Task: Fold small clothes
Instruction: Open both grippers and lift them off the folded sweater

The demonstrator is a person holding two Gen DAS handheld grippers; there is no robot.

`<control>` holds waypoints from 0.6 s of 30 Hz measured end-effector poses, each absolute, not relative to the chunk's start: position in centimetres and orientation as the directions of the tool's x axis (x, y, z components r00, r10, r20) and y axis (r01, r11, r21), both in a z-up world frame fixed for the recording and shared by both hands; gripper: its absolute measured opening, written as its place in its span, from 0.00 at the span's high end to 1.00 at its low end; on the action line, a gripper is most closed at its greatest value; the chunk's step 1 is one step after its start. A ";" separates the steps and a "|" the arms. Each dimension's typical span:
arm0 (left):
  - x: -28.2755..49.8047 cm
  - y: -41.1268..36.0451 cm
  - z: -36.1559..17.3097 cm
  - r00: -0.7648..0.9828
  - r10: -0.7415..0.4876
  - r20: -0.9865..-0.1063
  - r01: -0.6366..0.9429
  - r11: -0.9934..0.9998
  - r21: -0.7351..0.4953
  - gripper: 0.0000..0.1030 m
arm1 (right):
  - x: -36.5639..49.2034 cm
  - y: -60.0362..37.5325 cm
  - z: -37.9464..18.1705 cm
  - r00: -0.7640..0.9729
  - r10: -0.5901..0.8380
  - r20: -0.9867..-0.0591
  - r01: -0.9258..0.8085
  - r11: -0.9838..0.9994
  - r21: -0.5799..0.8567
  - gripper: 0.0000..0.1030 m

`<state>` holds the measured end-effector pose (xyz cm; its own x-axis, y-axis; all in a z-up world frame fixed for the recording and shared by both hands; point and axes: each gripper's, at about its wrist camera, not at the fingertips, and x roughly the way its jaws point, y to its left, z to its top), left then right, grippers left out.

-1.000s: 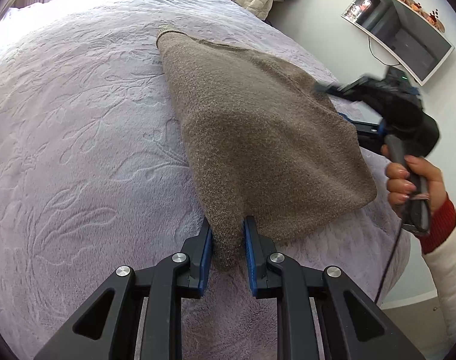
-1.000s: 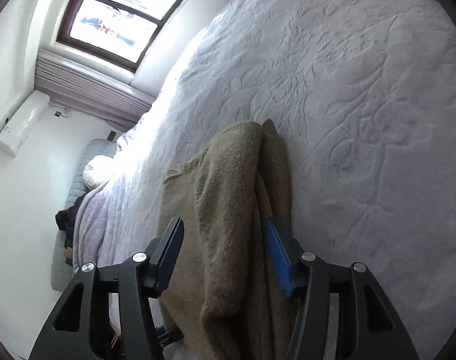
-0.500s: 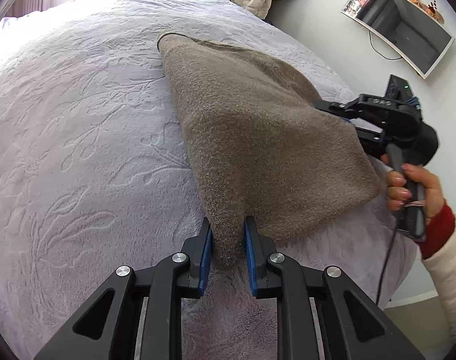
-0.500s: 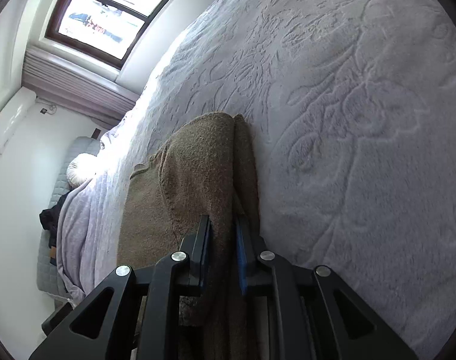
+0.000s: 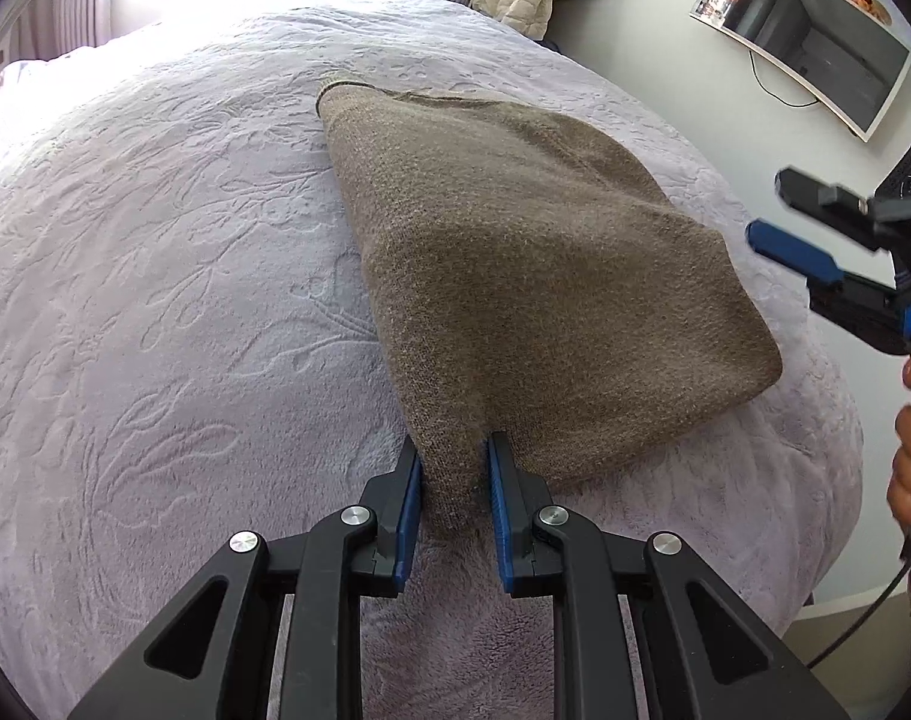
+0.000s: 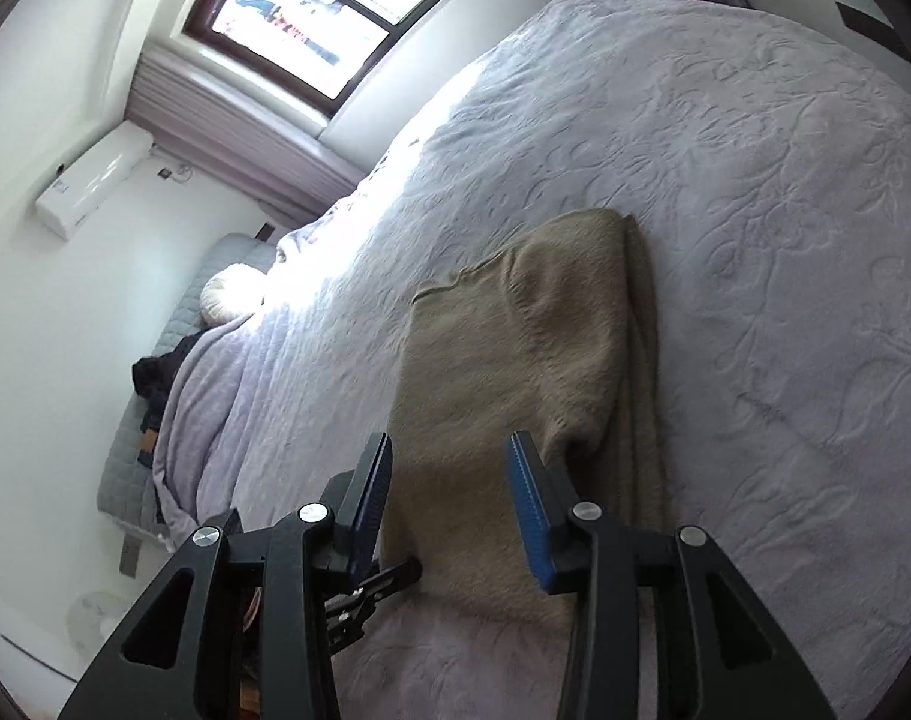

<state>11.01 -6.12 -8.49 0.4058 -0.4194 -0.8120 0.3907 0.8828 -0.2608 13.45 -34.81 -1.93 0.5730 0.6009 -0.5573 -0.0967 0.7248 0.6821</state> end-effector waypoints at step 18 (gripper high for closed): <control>10.8 -5.5 -8.9 0.437 -0.313 -0.843 0.320 0.930 -0.180 0.20 | 11.1 -37.9 -9.3 0.567 0.622 -0.540 0.057 0.624 0.779 0.62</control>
